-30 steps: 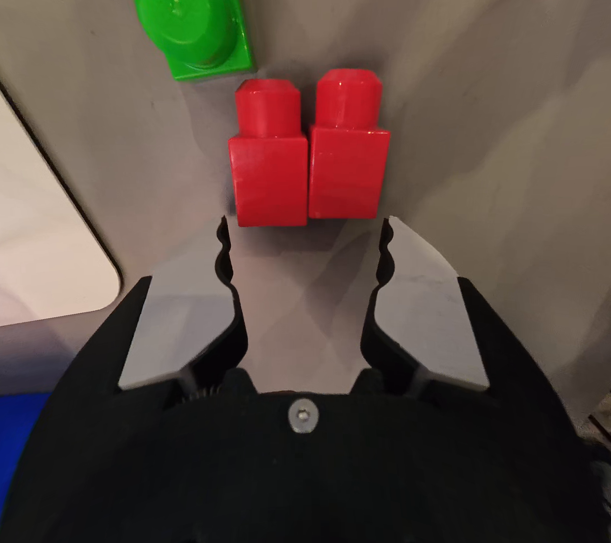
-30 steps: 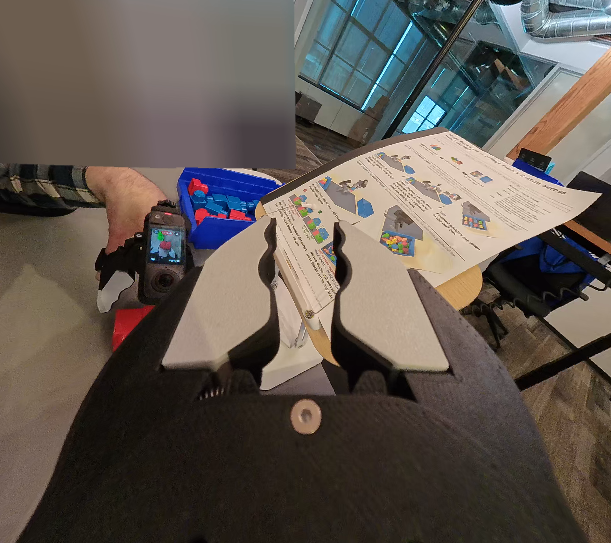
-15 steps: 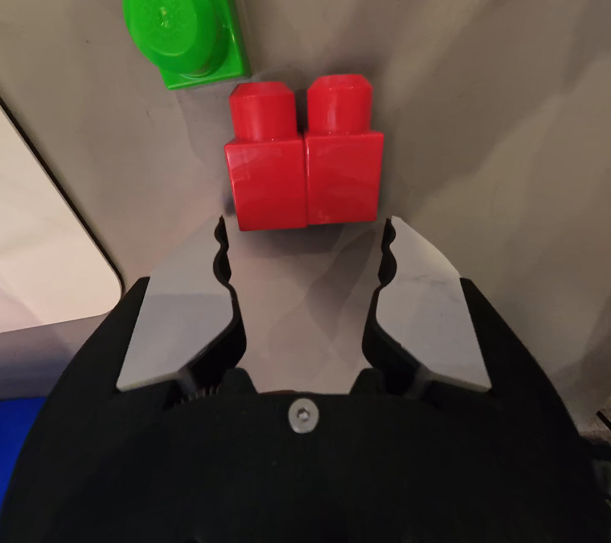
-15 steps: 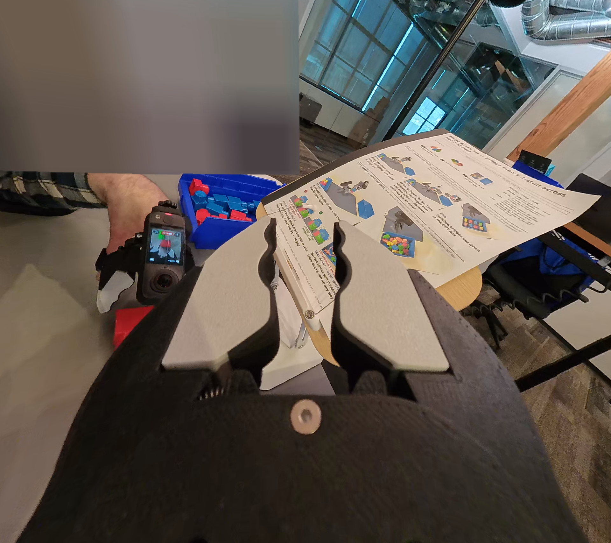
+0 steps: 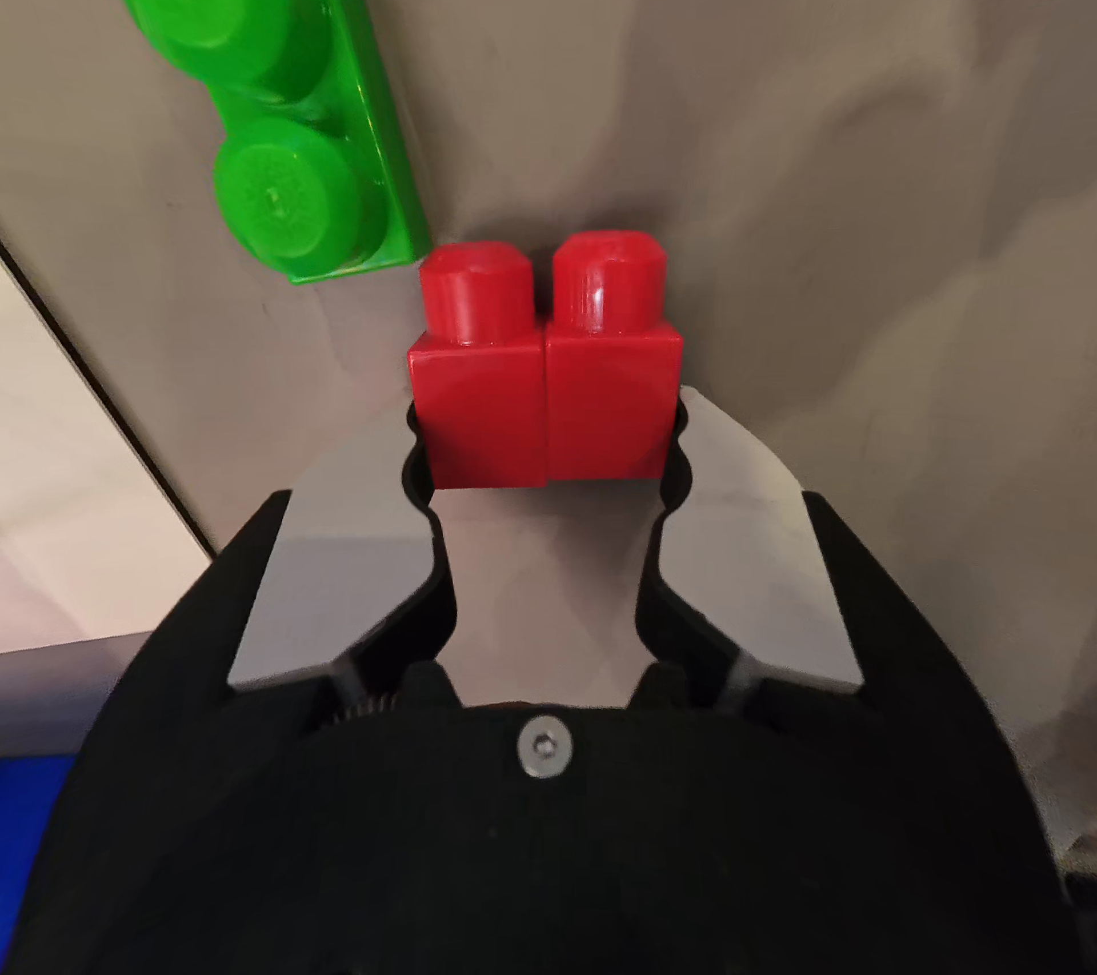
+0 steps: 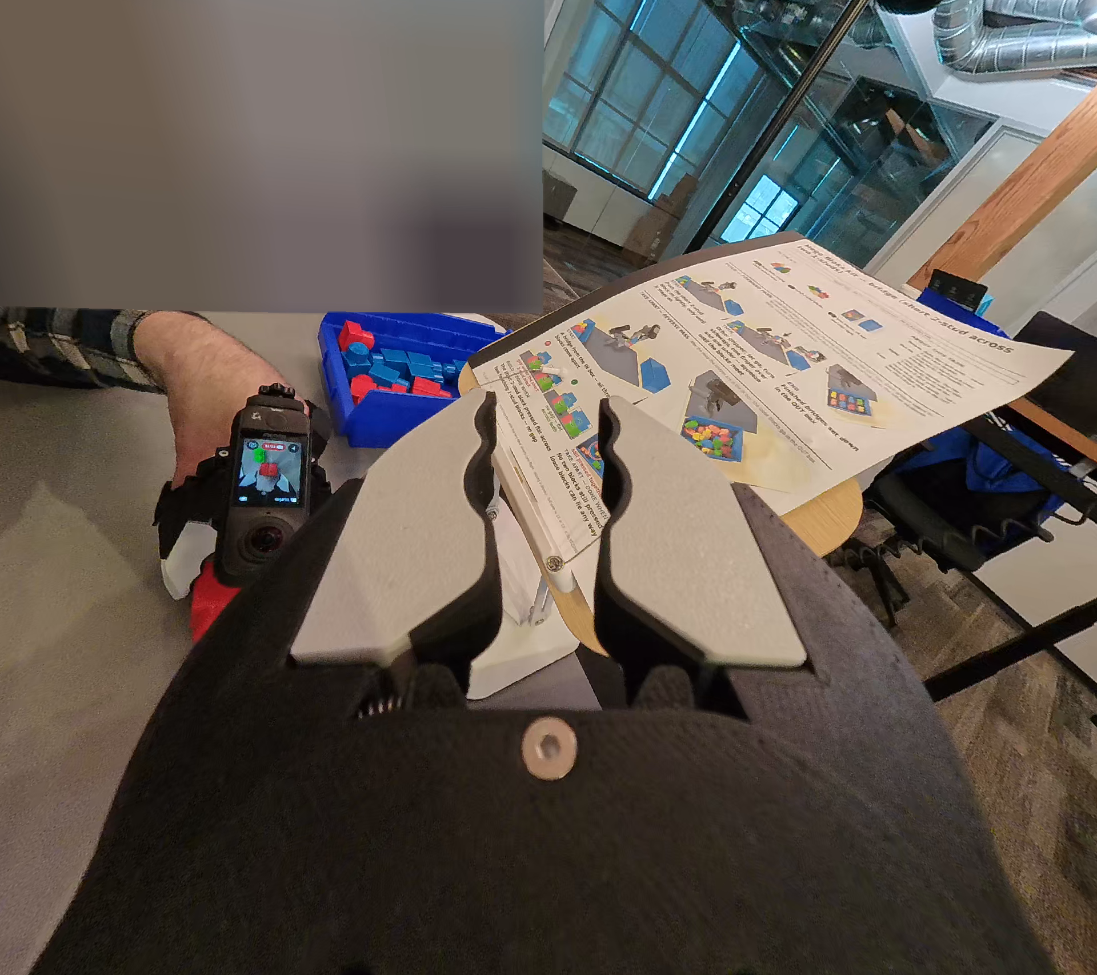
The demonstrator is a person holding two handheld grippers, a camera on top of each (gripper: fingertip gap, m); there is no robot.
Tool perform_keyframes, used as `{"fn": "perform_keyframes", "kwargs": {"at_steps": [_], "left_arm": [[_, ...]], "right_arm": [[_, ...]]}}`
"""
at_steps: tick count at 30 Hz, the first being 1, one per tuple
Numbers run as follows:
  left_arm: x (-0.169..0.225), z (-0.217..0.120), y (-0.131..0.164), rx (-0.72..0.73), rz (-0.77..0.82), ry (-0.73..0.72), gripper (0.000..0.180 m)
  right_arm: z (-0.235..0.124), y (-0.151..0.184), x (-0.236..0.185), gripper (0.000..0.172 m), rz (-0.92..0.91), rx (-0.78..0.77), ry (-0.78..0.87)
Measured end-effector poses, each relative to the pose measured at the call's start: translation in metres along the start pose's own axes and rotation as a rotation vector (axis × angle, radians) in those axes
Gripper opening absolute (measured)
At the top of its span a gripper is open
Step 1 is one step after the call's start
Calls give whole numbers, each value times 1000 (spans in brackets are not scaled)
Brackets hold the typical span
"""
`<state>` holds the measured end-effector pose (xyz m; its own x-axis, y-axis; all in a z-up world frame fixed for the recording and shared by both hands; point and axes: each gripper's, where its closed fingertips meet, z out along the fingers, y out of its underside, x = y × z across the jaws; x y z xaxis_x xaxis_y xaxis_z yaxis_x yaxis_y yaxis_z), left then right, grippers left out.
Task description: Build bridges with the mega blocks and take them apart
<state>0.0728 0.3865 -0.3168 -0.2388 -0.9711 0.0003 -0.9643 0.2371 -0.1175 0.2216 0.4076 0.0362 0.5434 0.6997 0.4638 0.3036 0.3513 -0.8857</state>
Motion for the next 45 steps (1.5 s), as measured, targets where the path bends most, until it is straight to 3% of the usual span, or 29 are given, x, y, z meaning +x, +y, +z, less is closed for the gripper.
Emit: {"fn": "perform_keyframes", "kwargs": {"at_steps": [6, 12, 15, 23, 32, 37, 39, 40, 45], "left_arm": [[-16, -13, -7, 93, -5, -23, 74], [-47, -80, -12, 382, -72, -68, 74], [-66, -111, -7, 484, -92, -169, 75], [-89, -152, 23, 475, -144, -366, 74], [-96, -183, 47, 482, -182, -463, 75], [-97, -196, 54, 506, -199, -487, 75], [-95, -198, 53, 516, -190, -483, 75], [-94, -199, 52, 523, -189, -486, 75], [-97, -200, 47, 533, -169, -516, 75]], "right_arm": [[2, 5, 1, 33, 11, -18, -4], [25, 27, -10, 34, 35, -114, -73], [42, 46, -29, 35, 48, -214, -170], [66, 150, -110, 48, 32, -764, -544], [79, 247, -167, 59, 23, -1184, -763], [71, 283, -178, 57, 35, -1320, -811], [72, 291, -184, 43, 30, -1331, -839], [72, 293, -187, 35, 36, -1334, -856], [79, 285, -180, 35, 74, -1231, -860]]}}
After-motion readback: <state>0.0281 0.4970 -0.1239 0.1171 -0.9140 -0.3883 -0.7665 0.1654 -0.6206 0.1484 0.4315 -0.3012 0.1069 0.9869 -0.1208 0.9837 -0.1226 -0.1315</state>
